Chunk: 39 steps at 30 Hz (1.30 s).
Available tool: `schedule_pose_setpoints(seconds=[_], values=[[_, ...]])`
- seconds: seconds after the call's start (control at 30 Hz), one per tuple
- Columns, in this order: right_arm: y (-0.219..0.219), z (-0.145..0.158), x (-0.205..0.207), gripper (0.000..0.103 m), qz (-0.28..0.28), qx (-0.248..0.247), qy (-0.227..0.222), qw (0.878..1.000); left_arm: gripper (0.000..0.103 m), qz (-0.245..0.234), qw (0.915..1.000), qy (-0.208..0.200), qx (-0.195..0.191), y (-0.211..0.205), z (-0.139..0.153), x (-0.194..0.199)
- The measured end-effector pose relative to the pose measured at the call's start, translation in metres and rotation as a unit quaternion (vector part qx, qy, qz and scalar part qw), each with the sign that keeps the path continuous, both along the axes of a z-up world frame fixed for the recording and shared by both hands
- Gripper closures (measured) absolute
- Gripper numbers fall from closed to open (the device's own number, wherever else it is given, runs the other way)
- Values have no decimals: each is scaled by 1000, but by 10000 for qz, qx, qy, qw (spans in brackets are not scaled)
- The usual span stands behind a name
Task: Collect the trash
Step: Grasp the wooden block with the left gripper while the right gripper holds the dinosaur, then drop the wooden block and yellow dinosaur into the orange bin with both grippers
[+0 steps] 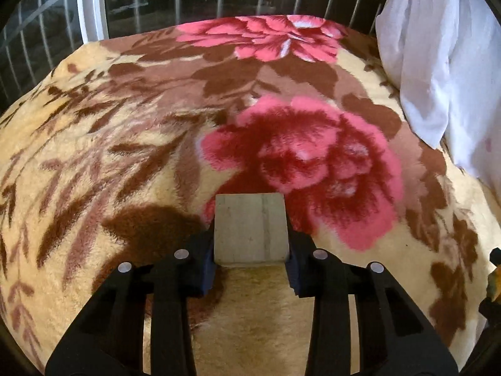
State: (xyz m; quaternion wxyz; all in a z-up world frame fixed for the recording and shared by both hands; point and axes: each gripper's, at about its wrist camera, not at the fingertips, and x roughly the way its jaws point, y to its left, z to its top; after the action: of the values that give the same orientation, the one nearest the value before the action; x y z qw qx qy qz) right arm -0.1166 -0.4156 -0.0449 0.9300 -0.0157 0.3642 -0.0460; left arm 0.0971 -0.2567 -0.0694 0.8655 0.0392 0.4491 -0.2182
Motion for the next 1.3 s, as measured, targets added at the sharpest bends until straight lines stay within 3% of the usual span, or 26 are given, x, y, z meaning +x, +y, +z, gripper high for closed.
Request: schedule_pose_setpoints(seconds=[0.2, 0.37, 0.67, 1.03, 1.3], values=[[22, -1, -5, 30, 204, 117, -48, 9997, 68, -112, 9994, -131, -298, 25, 24, -27], [56, 1, -11, 30, 459, 232, -127, 9986, 68, -74, 9980, -297, -554, 77, 48, -72], [148, -12, -32, 30, 1070, 627, -150, 9922, 68, 234, 9956, -816, -404, 186, 65, -181], [240, -32, -107, 30, 1536, 598, -6, 9863, 68, 182, 9942, -981, -389, 262, 45, -286], [264, -72, -155, 30, 1522, 574, 367, 9860, 68, 29, 9984, -566, -79, 279, -4, -334]])
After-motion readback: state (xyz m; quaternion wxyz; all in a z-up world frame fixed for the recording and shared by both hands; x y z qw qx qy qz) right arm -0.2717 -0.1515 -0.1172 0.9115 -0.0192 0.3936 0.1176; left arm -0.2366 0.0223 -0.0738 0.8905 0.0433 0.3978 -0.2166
